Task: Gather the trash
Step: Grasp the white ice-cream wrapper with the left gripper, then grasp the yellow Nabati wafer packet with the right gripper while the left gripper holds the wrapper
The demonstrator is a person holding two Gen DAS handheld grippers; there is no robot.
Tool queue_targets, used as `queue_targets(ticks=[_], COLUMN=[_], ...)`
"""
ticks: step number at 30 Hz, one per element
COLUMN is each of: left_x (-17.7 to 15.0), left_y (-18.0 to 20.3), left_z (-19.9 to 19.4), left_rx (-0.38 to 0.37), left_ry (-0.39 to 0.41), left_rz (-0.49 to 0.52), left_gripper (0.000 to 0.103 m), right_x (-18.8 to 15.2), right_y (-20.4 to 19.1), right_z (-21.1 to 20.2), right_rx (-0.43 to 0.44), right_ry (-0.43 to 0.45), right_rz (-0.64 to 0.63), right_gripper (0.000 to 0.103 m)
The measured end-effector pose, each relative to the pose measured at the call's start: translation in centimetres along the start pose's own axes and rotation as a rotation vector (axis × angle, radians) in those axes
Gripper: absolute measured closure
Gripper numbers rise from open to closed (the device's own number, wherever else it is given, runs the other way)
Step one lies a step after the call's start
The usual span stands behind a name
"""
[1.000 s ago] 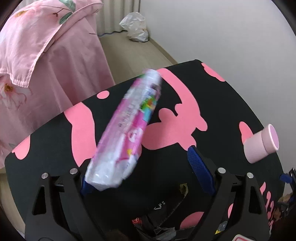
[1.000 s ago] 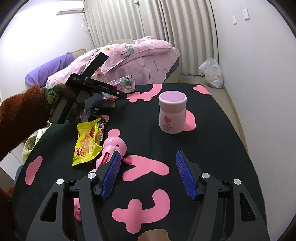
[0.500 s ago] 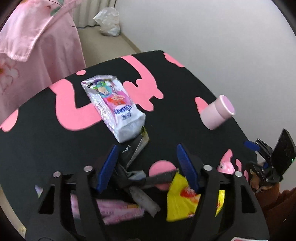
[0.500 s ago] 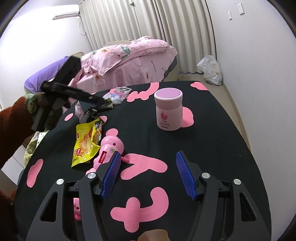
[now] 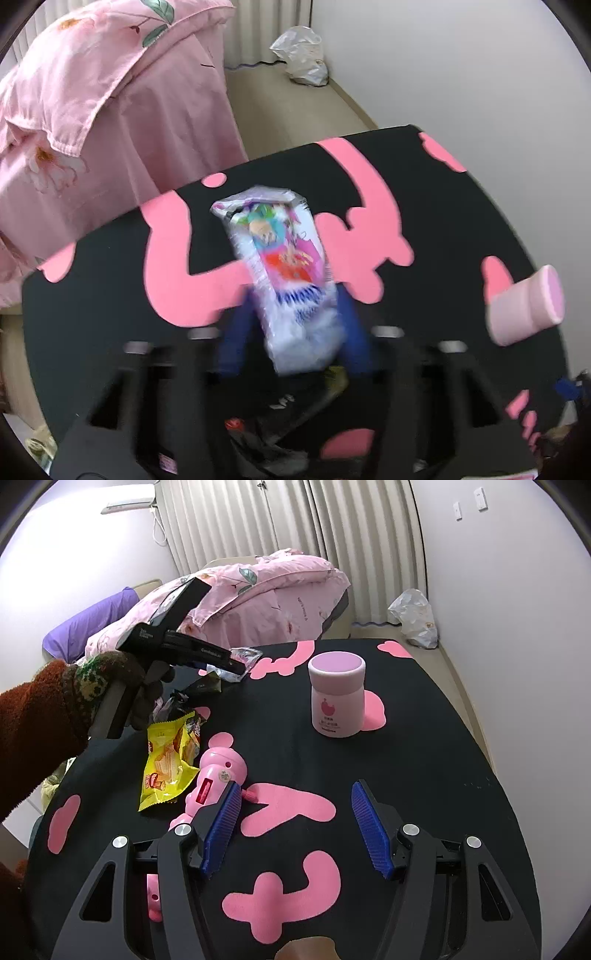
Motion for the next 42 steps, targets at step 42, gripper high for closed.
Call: queue_targets(ticks=[42], left_x=[-26.9], left_y=[-4.1], left_z=[-18.4], left_rx=[-0.154], left_ry=[0.315], left_rz=[-0.327], left_gripper=[0.054], right_x=[1.8], right_y=[-17.4], right_z=[6.5], right_rx=[-0.027], right_ry=[-0.226], right_rz=[-0.249], right_gripper=[0.044])
Point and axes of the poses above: each gripper's, at about its wrist camera, not at the fingertips, and z roughly the way its jaws point, y to its right, x to its top, the point moved 3 cm from there along z, roughly the way its jaws point, and after that the axes turned 8 degrees about -x, right-handed, at the moved point
